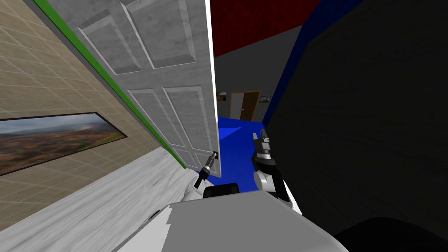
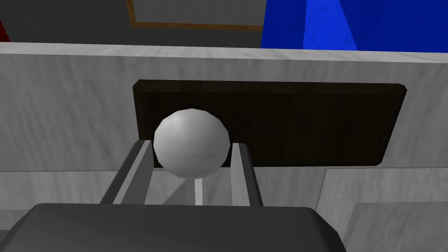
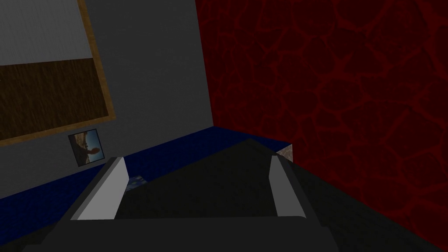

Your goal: Push the door open

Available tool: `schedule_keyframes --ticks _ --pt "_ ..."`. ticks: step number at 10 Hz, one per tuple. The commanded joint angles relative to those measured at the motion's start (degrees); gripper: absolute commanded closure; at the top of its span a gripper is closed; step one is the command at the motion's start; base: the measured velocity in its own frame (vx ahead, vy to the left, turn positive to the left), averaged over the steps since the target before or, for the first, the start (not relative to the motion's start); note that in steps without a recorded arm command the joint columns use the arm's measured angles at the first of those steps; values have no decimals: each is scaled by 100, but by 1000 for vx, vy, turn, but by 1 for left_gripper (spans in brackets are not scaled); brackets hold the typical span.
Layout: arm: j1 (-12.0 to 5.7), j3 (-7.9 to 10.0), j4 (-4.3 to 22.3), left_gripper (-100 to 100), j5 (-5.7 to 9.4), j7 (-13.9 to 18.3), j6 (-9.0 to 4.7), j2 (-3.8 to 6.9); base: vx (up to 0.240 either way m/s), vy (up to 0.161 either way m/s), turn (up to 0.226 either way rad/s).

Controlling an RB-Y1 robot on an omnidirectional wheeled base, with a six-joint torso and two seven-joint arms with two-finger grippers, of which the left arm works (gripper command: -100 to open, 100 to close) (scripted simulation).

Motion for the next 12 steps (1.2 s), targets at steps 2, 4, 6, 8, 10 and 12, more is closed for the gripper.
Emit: schedule_keyframes --ticks 2,4,6,8,10,12 --pt "-2 169 -8 100 83 -38 34 101 101 -93 60" --pt "14 289 -20 100 144 -80 39 141 91 -47 61" --pt "86 279 -78 -100 146 -74 22 162 25 -111 79" --pt "91 284 -90 -100 153 -73 24 164 -166 6 26" --pt "106 299 -125 -100 170 -69 29 145 -213 -15 63" --pt "120 312 -155 -100 185 -65 34 101 -248 -24 53"
